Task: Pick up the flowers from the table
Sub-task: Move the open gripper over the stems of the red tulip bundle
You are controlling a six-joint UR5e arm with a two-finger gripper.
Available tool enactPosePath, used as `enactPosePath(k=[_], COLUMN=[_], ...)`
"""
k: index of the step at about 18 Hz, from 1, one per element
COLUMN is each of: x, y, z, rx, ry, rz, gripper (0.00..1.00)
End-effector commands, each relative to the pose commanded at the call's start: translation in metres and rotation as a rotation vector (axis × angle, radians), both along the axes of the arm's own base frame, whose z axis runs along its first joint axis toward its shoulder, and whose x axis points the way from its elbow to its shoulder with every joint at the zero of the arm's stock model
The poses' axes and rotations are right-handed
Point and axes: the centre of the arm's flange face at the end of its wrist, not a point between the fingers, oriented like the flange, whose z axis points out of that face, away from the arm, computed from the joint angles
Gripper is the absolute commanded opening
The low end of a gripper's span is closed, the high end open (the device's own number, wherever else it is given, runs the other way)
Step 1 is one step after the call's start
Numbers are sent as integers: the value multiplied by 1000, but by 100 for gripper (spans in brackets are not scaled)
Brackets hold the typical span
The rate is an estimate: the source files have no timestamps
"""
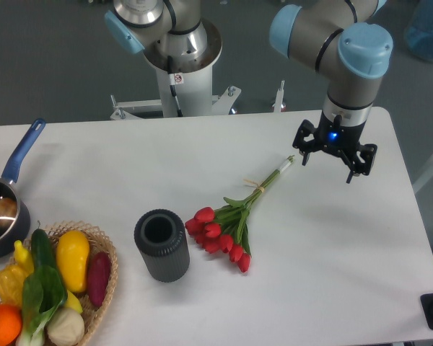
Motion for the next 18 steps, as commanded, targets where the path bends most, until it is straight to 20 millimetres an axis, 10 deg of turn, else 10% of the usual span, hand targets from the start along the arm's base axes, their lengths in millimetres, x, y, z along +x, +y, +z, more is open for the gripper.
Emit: enactPosePath(k=[18], x=[87], y=[3], z=[-59], rx=[139], ry=[-204], rz=[-24], gripper=[100])
